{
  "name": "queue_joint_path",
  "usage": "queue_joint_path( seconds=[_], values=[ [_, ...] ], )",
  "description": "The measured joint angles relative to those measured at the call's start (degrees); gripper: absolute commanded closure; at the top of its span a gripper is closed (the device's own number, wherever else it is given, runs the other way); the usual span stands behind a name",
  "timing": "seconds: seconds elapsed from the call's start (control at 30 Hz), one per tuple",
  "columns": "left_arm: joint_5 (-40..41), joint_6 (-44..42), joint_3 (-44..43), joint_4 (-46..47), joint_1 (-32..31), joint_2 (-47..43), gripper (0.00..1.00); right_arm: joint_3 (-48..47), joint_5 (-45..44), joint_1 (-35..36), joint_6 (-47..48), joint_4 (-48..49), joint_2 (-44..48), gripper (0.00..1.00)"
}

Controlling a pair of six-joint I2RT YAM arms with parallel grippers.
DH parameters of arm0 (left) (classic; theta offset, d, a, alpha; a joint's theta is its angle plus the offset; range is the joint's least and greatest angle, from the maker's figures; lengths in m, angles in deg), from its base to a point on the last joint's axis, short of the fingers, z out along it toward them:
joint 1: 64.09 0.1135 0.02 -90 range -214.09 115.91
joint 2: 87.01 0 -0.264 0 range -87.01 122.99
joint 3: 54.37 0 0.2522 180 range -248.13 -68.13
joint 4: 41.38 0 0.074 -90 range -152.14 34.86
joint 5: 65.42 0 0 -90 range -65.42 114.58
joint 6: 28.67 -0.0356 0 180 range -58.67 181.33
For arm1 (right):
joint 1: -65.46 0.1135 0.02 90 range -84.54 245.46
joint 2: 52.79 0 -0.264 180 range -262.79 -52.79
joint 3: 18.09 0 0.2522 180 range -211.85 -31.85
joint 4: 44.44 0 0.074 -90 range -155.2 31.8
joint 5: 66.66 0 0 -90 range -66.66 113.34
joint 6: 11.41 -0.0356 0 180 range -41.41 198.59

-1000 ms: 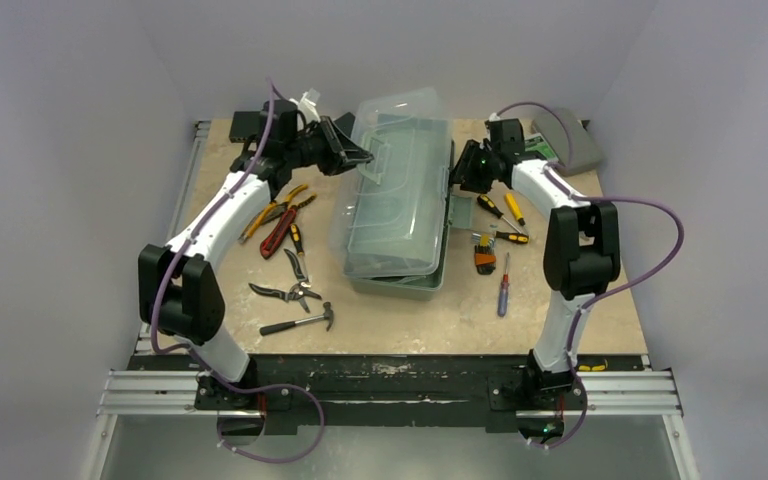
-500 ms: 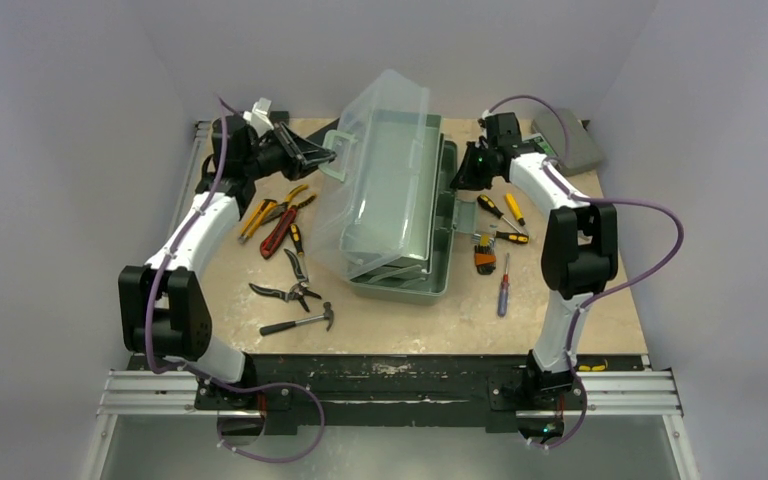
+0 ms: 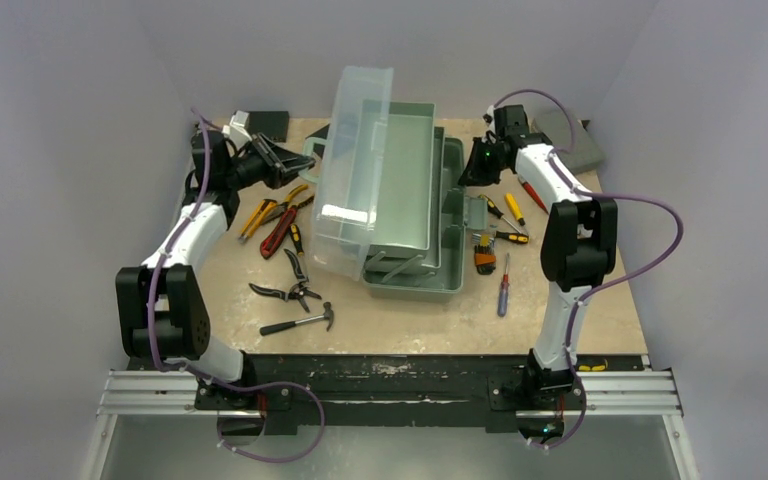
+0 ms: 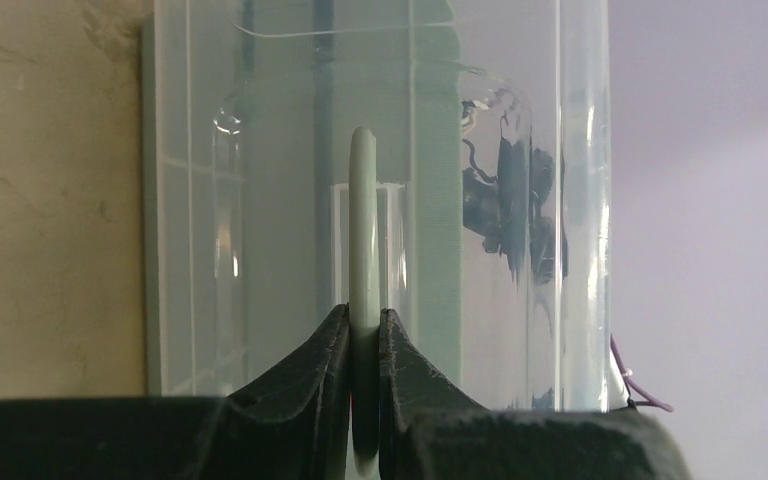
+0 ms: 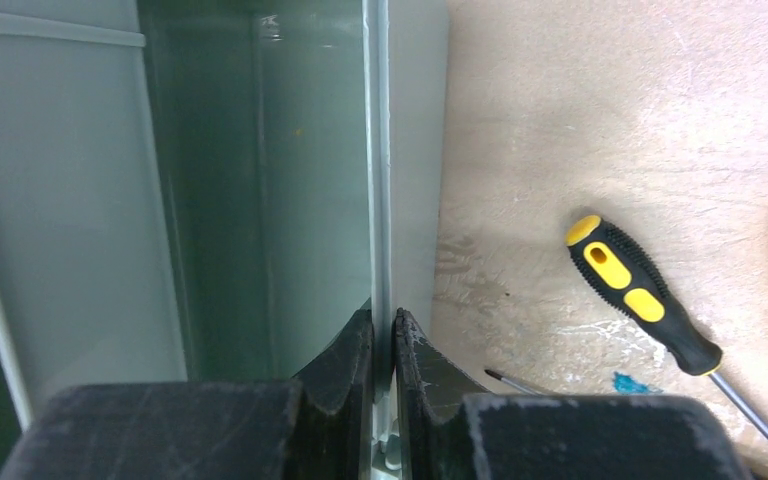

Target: Pack the tool kit

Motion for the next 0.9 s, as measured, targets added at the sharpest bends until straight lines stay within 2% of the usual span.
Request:
queue_joint_path(
  seconds=[0.23,0.3,0.33,0.43,0.47,0.53,0.63,0.9],
  values=[
    [0.39,-4.76,1.05,-4.17,3.48,0.04,1.0,-0.83,-0.2,-0.59,0.98,-0.94,-0.37,1.0],
    [1.68,-7.32,0.55,-7.34,3.87,0.04,0.95,-1.03,-0.57,-0.61,1.07,-1.25,-0.39,1.0],
    [2.34,-8.17,0.55,-8.28,3.96,0.02,0.85,-1.14,-0.83,-0.66,1.14,-1.4,-0.39,1.0],
    [5.33,-11.04,0.87,-11.8,4.2,-0.02,0.46,-1.84,-1.77,-0.76,1.42,-2.21,-0.57,1.0],
    [6.16,-11.91,1.11,-12.61,4.37,-0.13,0.38,-2.05,-1.97,-0.83,1.49,-2.38,-0.66,1.0],
    [8.37,-13.0,2.03,-14.01,5.35,-0.57,0.3,-2.14,-2.21,-1.25,1.64,-2.71,-0.66,1.0],
    [10.58,-13.9,3.21,-15.21,6.78,-0.9,0.27,-2.19,-2.23,-1.95,1.68,-2.82,-0.66,1.0],
    [12.46,-13.81,6.54,-13.73,9.03,-1.57,0.27,-2.78,-3.65,-2.47,2.14,-3.54,-0.74,1.0]
  ],
)
